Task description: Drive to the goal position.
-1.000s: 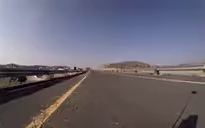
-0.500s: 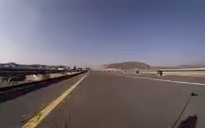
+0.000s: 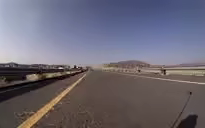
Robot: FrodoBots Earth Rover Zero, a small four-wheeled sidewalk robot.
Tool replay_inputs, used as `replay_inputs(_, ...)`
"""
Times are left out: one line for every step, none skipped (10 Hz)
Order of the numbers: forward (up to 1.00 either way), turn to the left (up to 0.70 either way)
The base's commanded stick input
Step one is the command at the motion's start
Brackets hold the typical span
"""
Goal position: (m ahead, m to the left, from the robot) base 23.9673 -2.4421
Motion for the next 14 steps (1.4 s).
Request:
replay_inputs(0.85,0.0)
replay_inputs(0.85,0.0)
replay_inputs(0.85,0.0)
replay_inputs(0.85,0.0)
replay_inputs(0.85,0.0)
replay_inputs(0.85,0.0)
replay_inputs(0.85,0.0)
replay_inputs(0.85,0.0)
replay_inputs(0.85,0.0)
replay_inputs(0.85,0.0)
replay_inputs(0.85,0.0)
replay_inputs(0.85,0.0)
replay_inputs(0.85,0.0)
replay_inputs(0.85,0.0)
